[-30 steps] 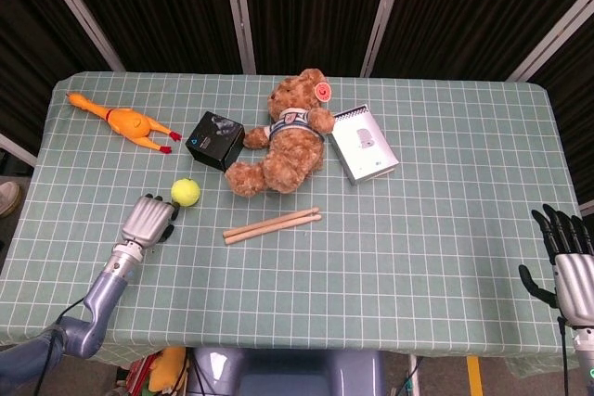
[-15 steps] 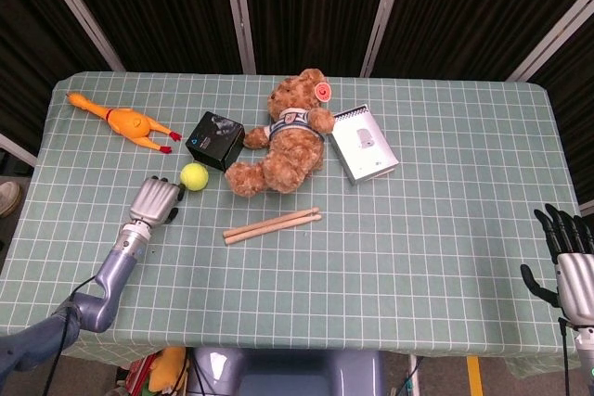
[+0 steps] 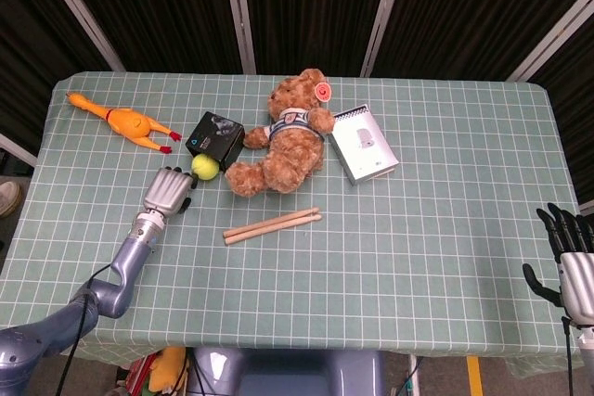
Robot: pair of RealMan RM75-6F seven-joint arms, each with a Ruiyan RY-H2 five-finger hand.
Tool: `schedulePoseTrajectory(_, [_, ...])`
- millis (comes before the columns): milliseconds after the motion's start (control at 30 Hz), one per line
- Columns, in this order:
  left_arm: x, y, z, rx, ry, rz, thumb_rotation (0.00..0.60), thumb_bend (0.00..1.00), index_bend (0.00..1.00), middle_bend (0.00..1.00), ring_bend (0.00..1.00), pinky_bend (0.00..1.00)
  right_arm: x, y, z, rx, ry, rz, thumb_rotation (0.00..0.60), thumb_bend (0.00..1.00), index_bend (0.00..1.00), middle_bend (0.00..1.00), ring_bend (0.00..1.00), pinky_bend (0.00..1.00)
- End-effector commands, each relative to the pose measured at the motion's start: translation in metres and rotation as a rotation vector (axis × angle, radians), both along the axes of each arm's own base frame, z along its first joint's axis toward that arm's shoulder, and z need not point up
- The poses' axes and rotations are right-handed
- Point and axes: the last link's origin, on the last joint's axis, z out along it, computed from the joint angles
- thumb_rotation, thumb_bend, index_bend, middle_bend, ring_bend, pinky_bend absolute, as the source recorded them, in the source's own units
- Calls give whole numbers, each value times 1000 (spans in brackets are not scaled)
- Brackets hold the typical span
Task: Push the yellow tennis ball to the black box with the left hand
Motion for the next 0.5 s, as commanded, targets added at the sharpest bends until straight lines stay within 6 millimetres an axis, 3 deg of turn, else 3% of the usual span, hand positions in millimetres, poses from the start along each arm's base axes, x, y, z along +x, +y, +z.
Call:
schedulePoseTrajectory(33, [6,5,-3,7,-20,-6,600,293,387,471,351,460,0,0,0,2,0,0,600,400,0,0,0,0])
schedulePoseTrajectory(367, [18,18,-7,31,-54,-15,600,293,304,310,211,460,0,0,-2,15,3,-1,600,399,0,0,0,0])
schedulePoseTrajectory(500, [22,20,-8,48,-46,-31,600,291,249,207,110,460,0,-1,-1,17,4,-3,600,399,0,0,0,0])
